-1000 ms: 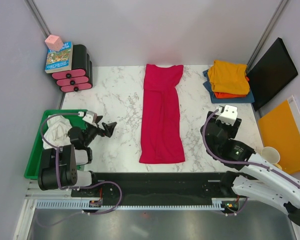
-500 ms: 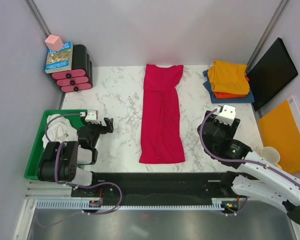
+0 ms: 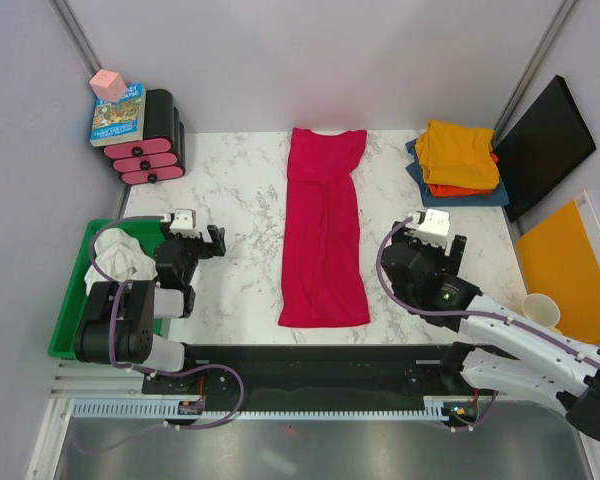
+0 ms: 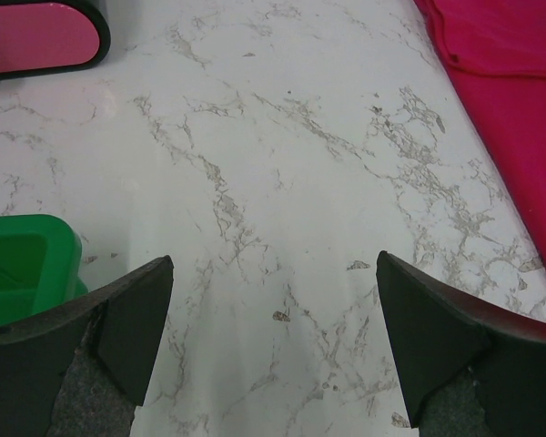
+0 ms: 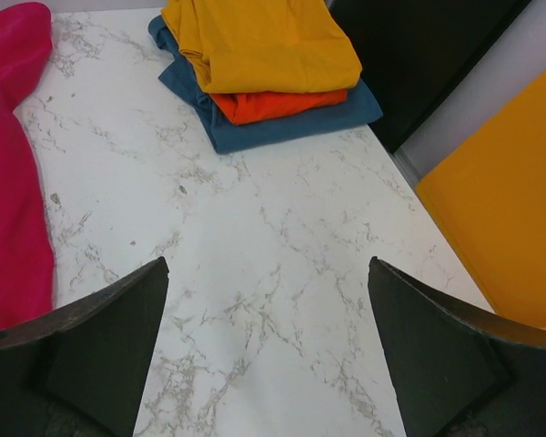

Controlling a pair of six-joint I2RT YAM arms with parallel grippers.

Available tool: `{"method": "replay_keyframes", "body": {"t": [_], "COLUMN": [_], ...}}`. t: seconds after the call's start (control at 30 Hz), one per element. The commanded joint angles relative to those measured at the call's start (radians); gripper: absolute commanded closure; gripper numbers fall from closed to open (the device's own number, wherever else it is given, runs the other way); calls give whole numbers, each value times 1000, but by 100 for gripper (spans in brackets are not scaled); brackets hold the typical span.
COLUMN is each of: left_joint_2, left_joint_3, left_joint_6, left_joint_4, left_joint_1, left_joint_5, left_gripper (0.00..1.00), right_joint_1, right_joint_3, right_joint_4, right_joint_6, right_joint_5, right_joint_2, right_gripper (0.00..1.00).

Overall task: Fold and stack the t-shirts
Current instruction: Rotate the tshirt 90 degrees

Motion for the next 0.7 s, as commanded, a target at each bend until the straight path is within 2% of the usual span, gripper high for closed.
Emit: {"method": "replay_keyframes", "body": {"t": [0.0, 0.13, 0.23, 0.33, 0.67], "left_joint_2": [-6, -6, -6, -6, -6], "left_joint_3": [10, 10, 10, 10, 10], "left_joint_6": [34, 34, 34, 34, 34], "left_joint_4": [26, 26, 26, 26, 26], "left_joint_1": [-3, -3, -5, -3, -3], "left_joint_5": [-15, -12, -13, -15, -13], "left_gripper": [0, 0, 0, 0, 0], "right_joint_1": [-3, -2, -2, -5, -28], "right_joint_3": [48, 94, 184, 266, 273], "right_joint_4": [29, 25, -93, -184, -204], "right_joint_6": [2, -7, 121, 147, 26], "right_joint_5": [-58, -86, -89, -132, -205], "right_joint_2": [37, 152, 239, 272, 185], "right_gripper": [2, 2, 2, 2, 2]}}
